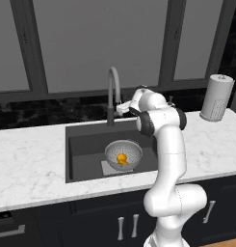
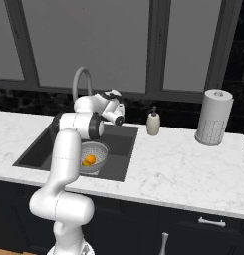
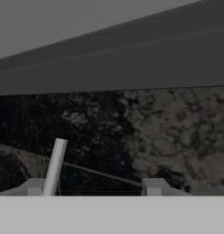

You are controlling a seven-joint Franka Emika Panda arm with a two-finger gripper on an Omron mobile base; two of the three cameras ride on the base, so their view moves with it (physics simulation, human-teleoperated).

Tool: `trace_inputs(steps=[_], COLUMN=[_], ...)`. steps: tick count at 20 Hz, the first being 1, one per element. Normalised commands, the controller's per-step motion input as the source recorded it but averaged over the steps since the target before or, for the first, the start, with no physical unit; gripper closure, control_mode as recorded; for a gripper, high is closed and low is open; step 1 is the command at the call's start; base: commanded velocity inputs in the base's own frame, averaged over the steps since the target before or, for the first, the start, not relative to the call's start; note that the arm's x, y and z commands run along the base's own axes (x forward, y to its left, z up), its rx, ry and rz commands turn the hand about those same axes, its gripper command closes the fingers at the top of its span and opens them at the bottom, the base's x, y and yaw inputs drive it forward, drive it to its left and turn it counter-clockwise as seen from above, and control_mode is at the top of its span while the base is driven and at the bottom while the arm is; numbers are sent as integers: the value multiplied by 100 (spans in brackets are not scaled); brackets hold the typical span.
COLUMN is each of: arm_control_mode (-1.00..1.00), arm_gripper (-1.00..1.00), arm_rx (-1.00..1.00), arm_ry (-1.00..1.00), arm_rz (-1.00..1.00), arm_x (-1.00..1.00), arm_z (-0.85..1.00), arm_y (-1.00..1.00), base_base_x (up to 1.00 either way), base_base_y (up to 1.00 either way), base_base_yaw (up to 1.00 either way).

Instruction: Put the colander in the sink, put the mango, orange in the colander, and turn on the sink faucet and pour water over the colander.

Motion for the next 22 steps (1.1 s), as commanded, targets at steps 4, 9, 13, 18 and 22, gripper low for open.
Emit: trace_inputs(steps=[4, 9, 13, 18, 22], arm_control_mode=[-100, -100, -100, -100, -100], arm_gripper=[-100, -100, -100, -100, -100], arm_rx=[9, 12, 15, 14, 13], arm_ry=[0, 0, 0, 0, 0], arm_rz=[0, 0, 0, 0, 0], arm_x=[2, 4, 5, 8, 18], arm_z=[0, 0, 0, 0, 0], arm_y=[-84, -95, -100, -100, -100], base_base_x=[0, 0, 0, 0, 0], base_base_y=[0, 0, 0, 0, 0], base_base_yaw=[0, 0, 0, 0, 0])
